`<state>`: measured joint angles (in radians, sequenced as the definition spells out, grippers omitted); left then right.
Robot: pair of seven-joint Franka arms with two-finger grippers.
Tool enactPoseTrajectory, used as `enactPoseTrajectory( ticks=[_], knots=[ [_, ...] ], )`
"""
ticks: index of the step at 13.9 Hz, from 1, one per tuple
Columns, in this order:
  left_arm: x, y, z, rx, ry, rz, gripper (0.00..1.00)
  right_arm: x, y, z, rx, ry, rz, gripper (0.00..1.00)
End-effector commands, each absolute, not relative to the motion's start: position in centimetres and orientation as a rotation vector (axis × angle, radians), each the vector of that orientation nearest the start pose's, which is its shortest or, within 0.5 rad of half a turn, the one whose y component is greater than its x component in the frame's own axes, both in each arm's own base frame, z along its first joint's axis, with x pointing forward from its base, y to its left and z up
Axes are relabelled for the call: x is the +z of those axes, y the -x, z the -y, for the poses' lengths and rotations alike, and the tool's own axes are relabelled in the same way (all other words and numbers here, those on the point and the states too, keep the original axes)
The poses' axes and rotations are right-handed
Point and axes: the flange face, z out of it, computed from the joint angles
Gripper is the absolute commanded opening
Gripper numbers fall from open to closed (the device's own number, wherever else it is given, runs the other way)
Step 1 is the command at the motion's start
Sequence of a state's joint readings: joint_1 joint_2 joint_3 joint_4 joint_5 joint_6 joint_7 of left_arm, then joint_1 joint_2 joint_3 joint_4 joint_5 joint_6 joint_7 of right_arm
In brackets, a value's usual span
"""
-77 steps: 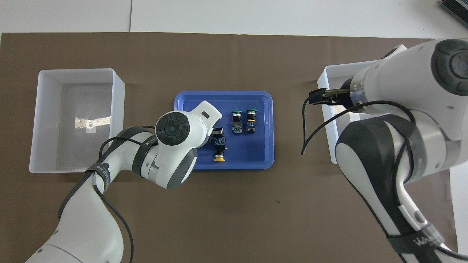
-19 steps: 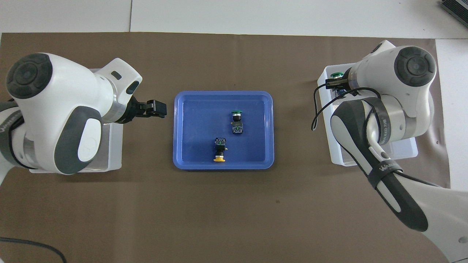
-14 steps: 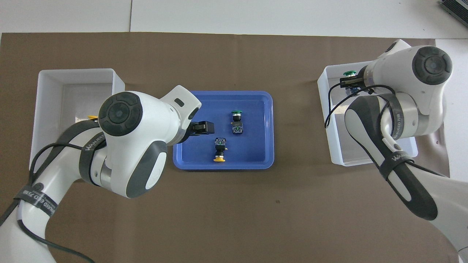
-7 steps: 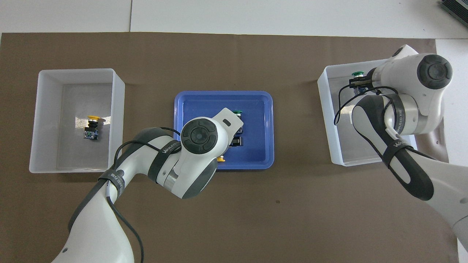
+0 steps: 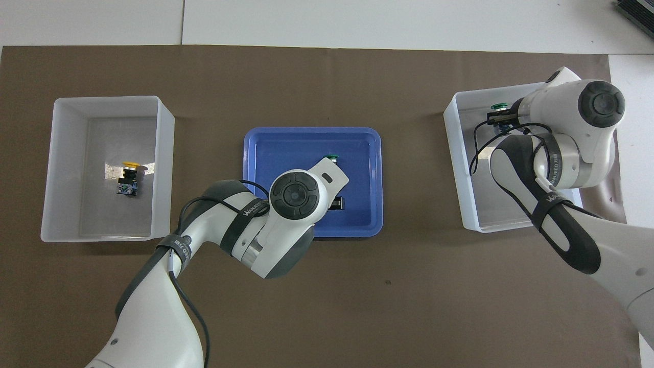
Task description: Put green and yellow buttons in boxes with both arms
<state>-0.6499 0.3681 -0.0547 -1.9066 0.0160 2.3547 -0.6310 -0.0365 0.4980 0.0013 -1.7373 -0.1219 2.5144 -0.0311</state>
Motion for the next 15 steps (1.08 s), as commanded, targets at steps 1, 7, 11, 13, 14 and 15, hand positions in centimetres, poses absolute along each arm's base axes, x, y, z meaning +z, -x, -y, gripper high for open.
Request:
enactPoseTrajectory(
  ticks=[1, 7, 11, 13, 14, 15],
  knots=[
    [30.8, -48.1, 41.1, -0.103, 3.168, -0.126, 1.0, 32.8, -69.2, 1.4, -0.462, 3.187, 0.159, 0.75],
    [30.4, -47.9, 40.8, -0.079, 3.155, -0.125, 0.0, 39.3, -68.7, -1.3, -0.422, 3.191, 0.192, 0.8],
    [31.5, -48.8, 40.2, -0.041, 3.132, -0.101, 0.0, 43.6, -67.9, -4.0, -0.362, 3.197, 0.144, 0.8],
    [33.3, -49.5, 39.3, -0.035, 3.125, -0.082, 0.0, 44.9, -67.8, -6.5, -0.325, 3.193, 0.11, 0.8],
    [35.8, -50.4, 37.6, -0.056, 3.132, -0.045, 0.0, 45.1, -67.6, -7.7, -0.319, 3.19, 0.068, 0.8],
    [38.1, -51.4, 35.5, -0.07, 3.136, -0.005, 0.0, 45.0, -67.4, -9.4, -0.319, 3.181, 0.023, 0.8]
  ],
)
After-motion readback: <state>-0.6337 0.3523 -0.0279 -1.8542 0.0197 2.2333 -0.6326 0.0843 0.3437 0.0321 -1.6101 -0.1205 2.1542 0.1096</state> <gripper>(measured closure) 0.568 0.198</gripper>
